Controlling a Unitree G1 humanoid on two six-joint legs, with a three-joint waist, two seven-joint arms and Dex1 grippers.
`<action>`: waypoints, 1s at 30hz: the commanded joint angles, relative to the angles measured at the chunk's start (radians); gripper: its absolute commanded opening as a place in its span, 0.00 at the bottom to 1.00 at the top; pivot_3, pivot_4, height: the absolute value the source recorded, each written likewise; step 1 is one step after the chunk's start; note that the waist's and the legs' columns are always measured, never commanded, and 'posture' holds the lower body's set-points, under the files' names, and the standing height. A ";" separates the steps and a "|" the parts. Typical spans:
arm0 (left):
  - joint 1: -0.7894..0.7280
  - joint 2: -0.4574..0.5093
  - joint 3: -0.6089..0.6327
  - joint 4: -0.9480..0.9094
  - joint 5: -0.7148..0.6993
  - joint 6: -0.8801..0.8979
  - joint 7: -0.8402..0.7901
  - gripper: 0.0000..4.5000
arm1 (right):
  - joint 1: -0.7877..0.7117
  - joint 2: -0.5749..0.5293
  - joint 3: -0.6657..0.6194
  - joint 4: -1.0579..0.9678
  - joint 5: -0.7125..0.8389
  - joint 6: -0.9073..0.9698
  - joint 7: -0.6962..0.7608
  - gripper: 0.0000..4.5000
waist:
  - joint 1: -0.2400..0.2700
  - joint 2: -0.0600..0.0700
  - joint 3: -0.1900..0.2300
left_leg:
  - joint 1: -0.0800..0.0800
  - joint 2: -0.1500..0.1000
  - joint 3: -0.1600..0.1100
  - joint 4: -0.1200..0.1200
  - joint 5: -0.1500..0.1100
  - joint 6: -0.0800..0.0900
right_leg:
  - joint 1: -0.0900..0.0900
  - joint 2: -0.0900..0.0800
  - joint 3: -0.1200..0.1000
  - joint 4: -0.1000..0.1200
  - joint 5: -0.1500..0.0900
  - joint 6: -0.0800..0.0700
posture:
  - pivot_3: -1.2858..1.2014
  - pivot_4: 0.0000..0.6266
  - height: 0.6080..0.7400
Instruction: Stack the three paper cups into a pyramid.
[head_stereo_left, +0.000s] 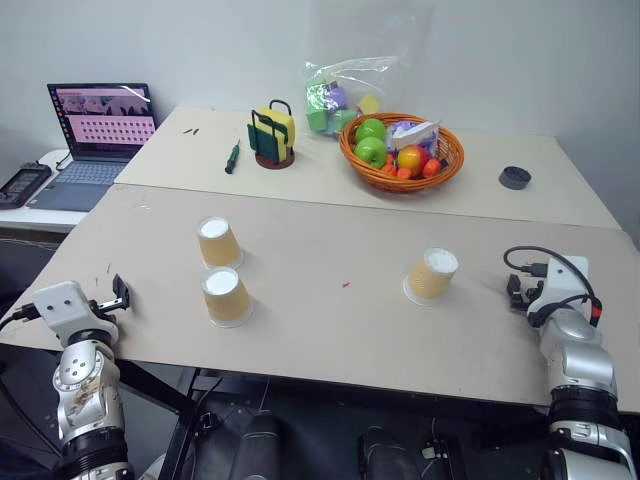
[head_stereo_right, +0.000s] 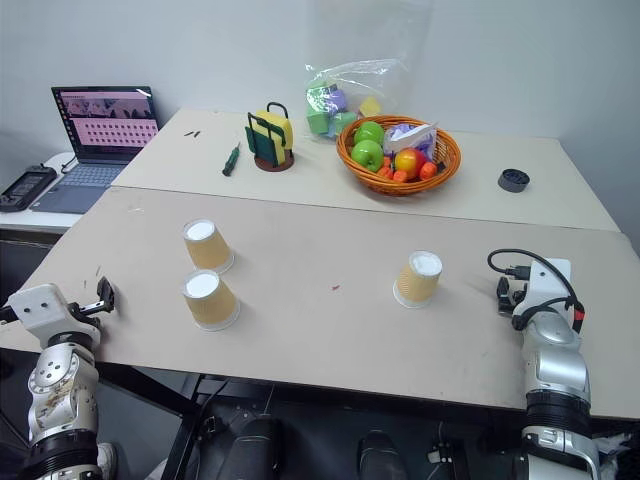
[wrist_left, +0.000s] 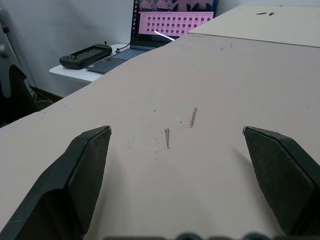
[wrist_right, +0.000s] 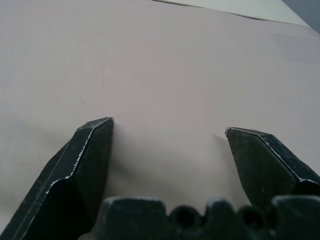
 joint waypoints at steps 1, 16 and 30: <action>-0.017 -0.013 -0.056 0.014 -0.001 0.017 -0.044 1.00 | 0.000 0.008 -0.047 -0.032 0.010 0.017 -0.056 0.93 | 0.000 0.000 0.000 | 0.000 0.000 0.000 0.000 0.000 0.000 | 0.000 0.000 0.000 0.000 0.000 0.000 | 0.52 0.24 0.40; 0.045 0.001 -0.160 -0.055 -0.018 0.091 -0.216 1.00 | -0.070 -0.163 -0.087 -0.924 1.168 0.586 0.652 0.93 | -0.014 0.018 0.003 | -0.008 -0.001 -0.002 -0.003 0.002 0.010 | 0.000 0.001 0.000 0.001 -0.005 -0.001 | 0.52 0.24 0.40; 0.507 0.412 -0.173 -0.455 -0.136 0.153 -0.811 1.00 | 0.004 -0.462 0.510 -1.014 0.520 0.294 1.018 0.93 | -0.070 0.004 0.006 | 0.009 0.000 0.020 -0.016 -0.007 0.002 | 0.000 -0.033 -0.022 -0.024 0.001 -0.011 | 0.52 0.24 0.40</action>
